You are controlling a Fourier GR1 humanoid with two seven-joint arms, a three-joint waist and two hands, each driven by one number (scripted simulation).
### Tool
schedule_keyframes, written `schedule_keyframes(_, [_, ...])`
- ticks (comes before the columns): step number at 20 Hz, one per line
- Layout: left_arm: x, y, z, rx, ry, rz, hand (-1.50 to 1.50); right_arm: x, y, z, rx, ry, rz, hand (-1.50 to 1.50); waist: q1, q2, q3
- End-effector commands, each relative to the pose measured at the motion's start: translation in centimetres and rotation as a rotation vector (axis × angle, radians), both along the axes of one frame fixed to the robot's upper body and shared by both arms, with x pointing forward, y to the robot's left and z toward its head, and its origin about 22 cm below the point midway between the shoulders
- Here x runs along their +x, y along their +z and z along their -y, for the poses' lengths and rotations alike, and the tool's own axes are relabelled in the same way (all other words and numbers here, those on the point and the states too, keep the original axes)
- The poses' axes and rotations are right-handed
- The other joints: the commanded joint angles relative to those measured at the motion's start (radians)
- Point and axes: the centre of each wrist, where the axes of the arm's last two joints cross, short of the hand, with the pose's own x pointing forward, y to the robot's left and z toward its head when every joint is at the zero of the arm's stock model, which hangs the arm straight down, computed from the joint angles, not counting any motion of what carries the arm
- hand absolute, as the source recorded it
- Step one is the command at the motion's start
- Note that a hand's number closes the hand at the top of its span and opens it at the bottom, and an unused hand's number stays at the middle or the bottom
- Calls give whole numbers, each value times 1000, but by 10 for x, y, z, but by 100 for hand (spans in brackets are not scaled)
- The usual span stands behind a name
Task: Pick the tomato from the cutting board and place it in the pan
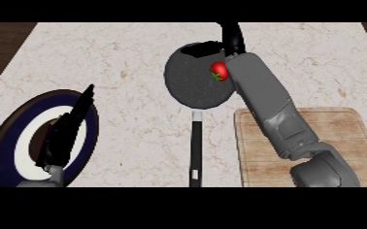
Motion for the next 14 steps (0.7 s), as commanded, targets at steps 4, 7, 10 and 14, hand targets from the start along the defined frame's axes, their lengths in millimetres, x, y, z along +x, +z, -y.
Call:
schedule_keyframes(4, [-8, -2, -4, -11, 28, -14, 0, 8, -3, 84, 110, -158, 51, -150, -33, -7, 1])
schedule_keyframes(7, [3, 2, -5, -4, 46, -5, 0, 4, -11, 117, 74, -155, 118, -150, -54, -11, 0])
schedule_keyframes(10, [-7, 6, -15, -2, 38, -11, 0, 2, 1, 168, 56, -143, 130, -150, -50, -13, 1])
schedule_keyframes(14, [-14, -5, -7, 2, 53, -12, 0, -15, -14, 218, 53, -161, 137, -150, -52, -13, 1])
